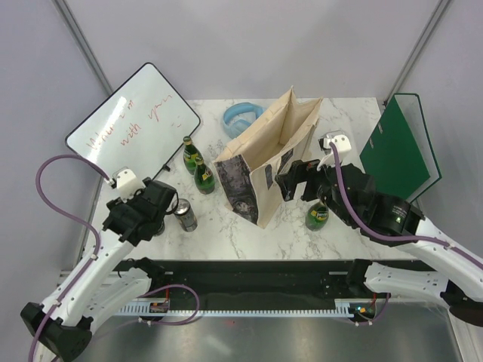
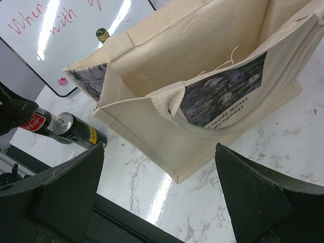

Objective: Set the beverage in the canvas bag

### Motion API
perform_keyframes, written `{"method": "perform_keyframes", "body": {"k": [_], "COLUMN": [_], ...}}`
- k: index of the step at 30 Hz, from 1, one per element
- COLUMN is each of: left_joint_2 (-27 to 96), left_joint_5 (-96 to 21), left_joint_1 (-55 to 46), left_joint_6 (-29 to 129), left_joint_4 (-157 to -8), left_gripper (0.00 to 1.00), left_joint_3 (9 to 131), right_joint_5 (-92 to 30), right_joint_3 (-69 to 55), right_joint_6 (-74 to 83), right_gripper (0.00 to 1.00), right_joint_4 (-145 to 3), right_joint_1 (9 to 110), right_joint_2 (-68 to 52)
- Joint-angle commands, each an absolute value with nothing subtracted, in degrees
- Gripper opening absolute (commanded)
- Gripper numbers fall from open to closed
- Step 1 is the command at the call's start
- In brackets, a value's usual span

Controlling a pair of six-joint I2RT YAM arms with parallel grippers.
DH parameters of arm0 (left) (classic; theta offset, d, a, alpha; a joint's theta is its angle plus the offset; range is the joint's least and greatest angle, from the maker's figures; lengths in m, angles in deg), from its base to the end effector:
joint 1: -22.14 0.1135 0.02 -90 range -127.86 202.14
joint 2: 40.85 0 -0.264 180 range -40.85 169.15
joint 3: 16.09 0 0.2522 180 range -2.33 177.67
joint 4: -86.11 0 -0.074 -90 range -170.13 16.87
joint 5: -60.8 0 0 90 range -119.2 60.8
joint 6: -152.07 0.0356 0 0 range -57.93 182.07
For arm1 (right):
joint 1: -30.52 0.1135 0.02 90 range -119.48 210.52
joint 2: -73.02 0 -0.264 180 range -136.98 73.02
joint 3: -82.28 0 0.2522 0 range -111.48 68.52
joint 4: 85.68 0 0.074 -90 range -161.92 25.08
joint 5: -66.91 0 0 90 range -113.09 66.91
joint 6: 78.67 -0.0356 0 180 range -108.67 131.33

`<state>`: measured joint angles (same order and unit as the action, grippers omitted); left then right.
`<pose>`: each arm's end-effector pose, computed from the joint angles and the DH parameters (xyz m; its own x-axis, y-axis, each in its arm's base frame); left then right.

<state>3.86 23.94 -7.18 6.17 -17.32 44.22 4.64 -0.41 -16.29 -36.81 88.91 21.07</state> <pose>0.1199 -0.0347 0.2837 -0.3903 -0.3505 -0.8514 -0.6564 0.7544 -0.0096 0.1055 0.1398 0.4175 -0.3865 0.1549 -0.9092 -0.3869 0.8676 0.3123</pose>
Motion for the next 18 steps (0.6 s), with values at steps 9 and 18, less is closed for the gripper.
{"method": "perform_keyframes", "body": {"k": [9,18], "left_joint_2": [4.7,2.9], "left_joint_5": [27.2,27.2], "left_joint_1": [-6.8,-6.8], "left_joint_6": [1.8,4.6], "left_joint_4": [-21.2,-22.1], "left_gripper": [0.76,0.13], "left_joint_3": [43.7,43.9], "right_joint_5": [6.4,7.1], "right_joint_3": [1.4,2.2], "right_joint_6": [-15.7,-15.4], "right_gripper": [0.98,0.98], "right_joint_4": [-38.3,-38.2], "right_joint_1": [89.1,89.1], "right_joint_2": [24.8,25.0]}}
